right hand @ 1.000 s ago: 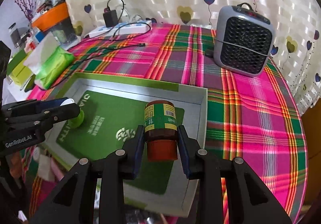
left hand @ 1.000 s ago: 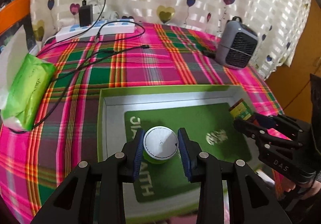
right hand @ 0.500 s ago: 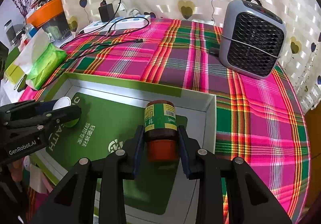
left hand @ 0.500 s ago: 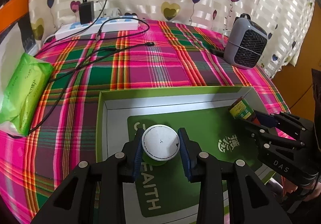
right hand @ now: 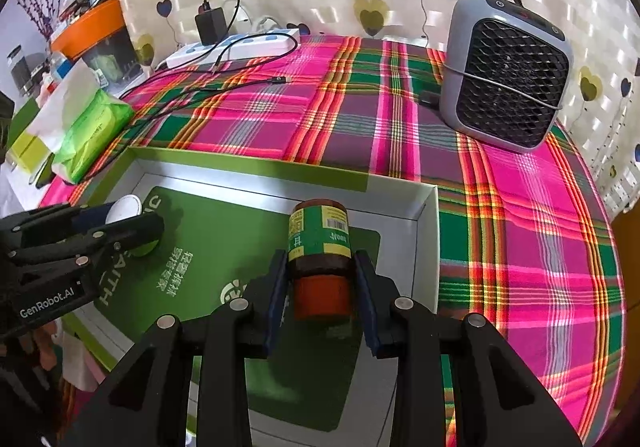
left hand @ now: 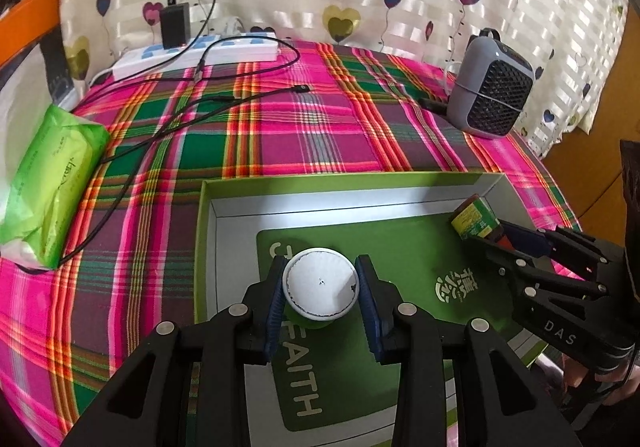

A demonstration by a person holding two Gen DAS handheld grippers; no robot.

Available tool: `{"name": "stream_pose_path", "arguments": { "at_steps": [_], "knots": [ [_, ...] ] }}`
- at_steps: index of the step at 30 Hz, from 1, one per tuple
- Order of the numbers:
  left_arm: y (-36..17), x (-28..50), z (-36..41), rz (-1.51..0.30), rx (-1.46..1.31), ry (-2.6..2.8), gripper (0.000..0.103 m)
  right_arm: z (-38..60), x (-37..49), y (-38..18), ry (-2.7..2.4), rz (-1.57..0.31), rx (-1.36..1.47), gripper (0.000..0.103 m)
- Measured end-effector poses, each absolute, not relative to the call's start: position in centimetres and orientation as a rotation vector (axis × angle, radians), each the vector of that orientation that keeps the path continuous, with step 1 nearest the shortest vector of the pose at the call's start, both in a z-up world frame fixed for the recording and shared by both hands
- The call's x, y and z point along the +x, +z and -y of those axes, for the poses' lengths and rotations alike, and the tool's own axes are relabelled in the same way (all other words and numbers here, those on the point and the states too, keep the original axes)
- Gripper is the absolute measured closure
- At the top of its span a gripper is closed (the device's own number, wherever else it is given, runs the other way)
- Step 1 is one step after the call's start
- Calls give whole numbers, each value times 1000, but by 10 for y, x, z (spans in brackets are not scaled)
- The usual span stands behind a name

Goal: Organize rigid objects
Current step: 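Lower the jar and open the right gripper while the left gripper releases its container in the box, then grasp the silver lighter with the right gripper while the left gripper grasps the small white round container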

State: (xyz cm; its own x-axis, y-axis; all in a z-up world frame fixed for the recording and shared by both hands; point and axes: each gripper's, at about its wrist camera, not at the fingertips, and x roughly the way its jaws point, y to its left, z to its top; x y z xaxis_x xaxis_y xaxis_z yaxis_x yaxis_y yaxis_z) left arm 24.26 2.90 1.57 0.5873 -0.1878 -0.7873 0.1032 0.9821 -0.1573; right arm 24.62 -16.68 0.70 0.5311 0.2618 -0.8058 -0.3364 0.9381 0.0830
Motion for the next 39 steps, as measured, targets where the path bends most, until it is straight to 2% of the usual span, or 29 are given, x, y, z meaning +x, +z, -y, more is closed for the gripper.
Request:
{"name": "stream_pose_path", "arguments": {
  "at_steps": [2,4,22,39],
  "knots": [
    [17,241,-31,-925,-105,-161,69,167,246,8,359,-943,-80,57],
    [18,240,-31,-921,-107,-163,68,167,244,8,367,-936,-79,54],
    [45,206,-31,-828,-100,-170,68,171,217,33,373,-866,-61,53],
    [60,130,-53,-780,-105,-143,68,194,151,52,357,-787,-37,53]
  ]
}}
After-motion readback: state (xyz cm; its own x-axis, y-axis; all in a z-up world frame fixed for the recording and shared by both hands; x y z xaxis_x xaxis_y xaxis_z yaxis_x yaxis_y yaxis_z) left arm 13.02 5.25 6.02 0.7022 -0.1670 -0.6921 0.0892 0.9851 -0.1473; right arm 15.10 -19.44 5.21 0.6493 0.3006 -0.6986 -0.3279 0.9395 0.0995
